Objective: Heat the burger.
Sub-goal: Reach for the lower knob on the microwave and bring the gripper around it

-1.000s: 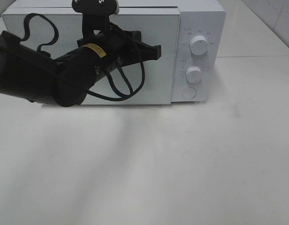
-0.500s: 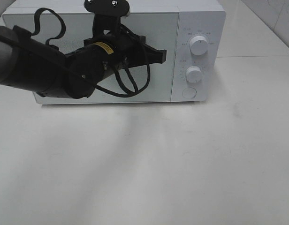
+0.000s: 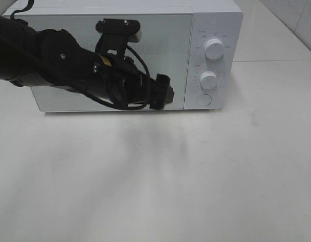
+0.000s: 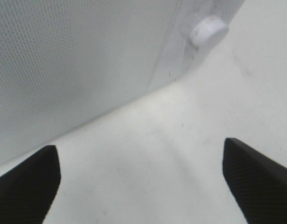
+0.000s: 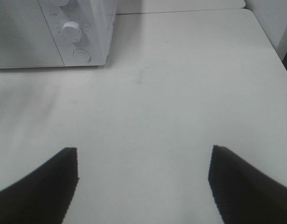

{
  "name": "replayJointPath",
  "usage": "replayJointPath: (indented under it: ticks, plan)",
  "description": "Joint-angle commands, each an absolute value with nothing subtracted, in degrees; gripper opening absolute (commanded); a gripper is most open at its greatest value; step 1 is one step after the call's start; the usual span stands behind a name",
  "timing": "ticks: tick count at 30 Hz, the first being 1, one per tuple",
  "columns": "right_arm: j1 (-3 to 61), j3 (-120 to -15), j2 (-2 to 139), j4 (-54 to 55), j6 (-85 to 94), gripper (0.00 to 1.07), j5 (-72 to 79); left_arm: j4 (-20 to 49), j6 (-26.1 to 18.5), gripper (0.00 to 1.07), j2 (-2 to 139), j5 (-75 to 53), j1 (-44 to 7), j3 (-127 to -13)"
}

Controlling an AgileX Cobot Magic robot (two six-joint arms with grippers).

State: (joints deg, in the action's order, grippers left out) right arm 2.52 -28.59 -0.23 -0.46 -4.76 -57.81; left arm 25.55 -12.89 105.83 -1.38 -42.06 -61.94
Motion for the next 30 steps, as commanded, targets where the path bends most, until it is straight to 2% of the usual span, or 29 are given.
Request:
replayJointPath:
  ticks: [1, 3, 5, 9, 17, 18, 21, 23, 25, 26, 27, 28, 30]
  plan:
    - [2.01, -28.42, -1.89, -0.40, -4.64, 0.76, -57.07, 25.55, -12.95, 1.00, 105.20, -8.42, -41.94, -61.82]
    - [2.01, -28.42, -1.89, -0.40, -4.64, 0.76, -57.07, 24.12, -12.95, 0.98, 105.14, -19.37, -41.94, -61.94]
    - [2.01, -28.42, -1.89, -0.40, -4.64, 0.76, -57.07, 23.55, -12.95, 0.98, 105.14, -21.54, -41.94, -61.94]
    - [2.01, -28.42, -1.89, -0.40, -4.70, 0.76, -57.07, 19.71, -12.95, 0.98, 103.42, -34.21, -41.94, -61.94]
    - [2.01, -28.42, -1.89, -0.40, -4.70, 0.76, -57.07, 17.82, -12.38, 0.98, 98.32, -44.40, -39.88, -61.94]
    - [2.01, -28.42, -1.89, -0.40, -4.70, 0.76, -57.07, 17.82, -11.34, 0.98, 96.49, -46.98, -37.70, -61.94]
    - [2.01, -28.42, -1.89, -0.40, -4.70, 0.76, -57.07, 17.82, -11.23, 0.98, 95.63, -48.36, -36.67, -61.94]
    - [2.01, -28.42, -1.89, -0.40, -4.70, 0.76, -57.07, 17.53, -11.40, 0.98, 92.19, -53.63, -29.97, -61.94]
    - [2.01, -28.42, -1.89, -0.40, -4.70, 0.76, -57.07, 17.30, -11.40, 0.98, 91.39, -55.00, -28.59, -61.94]
    - [2.01, -28.42, -1.89, -0.40, -4.70, 0.76, -57.07, 16.67, -11.40, 0.98, 89.27, -57.07, -25.32, -61.94]
    - [2.01, -28.42, -1.89, -0.40, -4.70, 0.76, -57.07, 16.67, -11.40, 0.98, 89.27, -57.07, -25.32, -61.94]
    - [2.01, -28.42, -1.89, -0.40, -4.70, 0.76, -57.07, 15.81, -11.40, 0.98, 86.92, -59.30, -21.77, -61.94]
    - [2.01, -28.42, -1.89, -0.40, -4.70, 0.76, -57.07, 15.36, -11.23, 0.98, 85.94, -60.16, -20.28, -61.94]
